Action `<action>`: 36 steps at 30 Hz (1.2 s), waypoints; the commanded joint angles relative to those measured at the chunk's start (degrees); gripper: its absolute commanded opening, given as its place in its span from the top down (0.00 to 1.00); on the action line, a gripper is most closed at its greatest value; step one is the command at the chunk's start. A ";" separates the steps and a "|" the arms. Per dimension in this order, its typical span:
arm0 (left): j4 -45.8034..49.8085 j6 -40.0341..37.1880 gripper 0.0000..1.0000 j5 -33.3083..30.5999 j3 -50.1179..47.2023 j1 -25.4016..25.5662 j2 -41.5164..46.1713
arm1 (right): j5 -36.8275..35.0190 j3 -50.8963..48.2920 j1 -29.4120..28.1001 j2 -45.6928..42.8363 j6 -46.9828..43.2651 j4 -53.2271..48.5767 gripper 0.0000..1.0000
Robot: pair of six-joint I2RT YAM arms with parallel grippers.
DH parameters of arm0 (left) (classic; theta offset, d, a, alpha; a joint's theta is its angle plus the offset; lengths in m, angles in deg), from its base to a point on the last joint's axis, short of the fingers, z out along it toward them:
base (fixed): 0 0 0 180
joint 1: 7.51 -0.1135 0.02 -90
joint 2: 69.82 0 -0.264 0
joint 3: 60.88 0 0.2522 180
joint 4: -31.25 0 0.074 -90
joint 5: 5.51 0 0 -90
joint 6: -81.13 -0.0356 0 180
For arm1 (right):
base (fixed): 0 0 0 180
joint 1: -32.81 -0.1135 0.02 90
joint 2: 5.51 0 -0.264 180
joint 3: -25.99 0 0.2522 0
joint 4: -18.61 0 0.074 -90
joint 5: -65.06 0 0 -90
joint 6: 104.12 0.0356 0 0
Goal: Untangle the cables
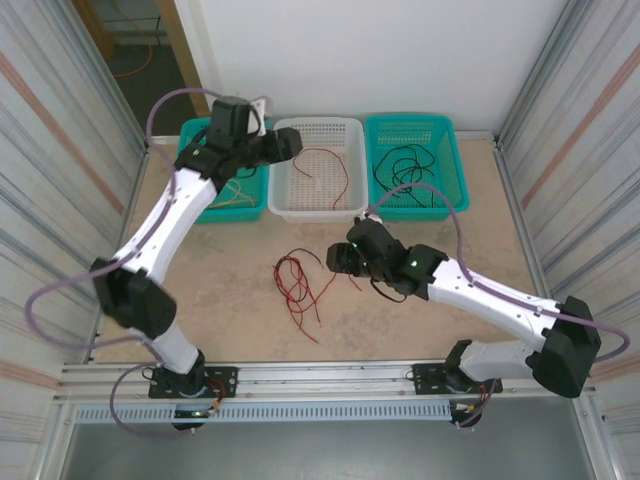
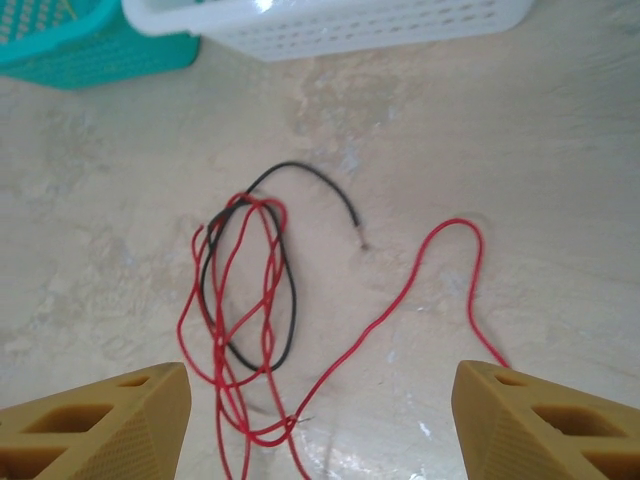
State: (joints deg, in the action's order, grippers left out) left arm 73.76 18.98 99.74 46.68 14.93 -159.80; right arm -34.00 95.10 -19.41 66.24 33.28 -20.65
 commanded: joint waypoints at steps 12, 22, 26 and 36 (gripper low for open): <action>4.69 4.98 0.45 -1.11 -42.29 -0.38 36.47 | 14.53 10.45 -4.46 19.80 -7.23 1.15 0.43; 1.40 8.45 0.49 0.86 -45.58 -0.37 36.36 | 10.31 13.30 -6.24 26.11 -8.03 -2.19 0.51; -0.55 9.91 0.51 1.70 -47.40 -0.21 36.19 | 11.08 14.08 -5.68 28.44 -8.13 -2.61 0.61; -3.89 11.61 0.52 1.83 -50.19 3.01 35.92 | 9.75 15.34 -5.73 27.08 -8.06 -2.74 0.96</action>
State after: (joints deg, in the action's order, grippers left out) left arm 72.39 29.56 101.02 -3.13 17.53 -124.04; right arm -22.41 108.06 -25.29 94.96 25.61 -21.72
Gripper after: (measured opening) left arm 0.480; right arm 0.079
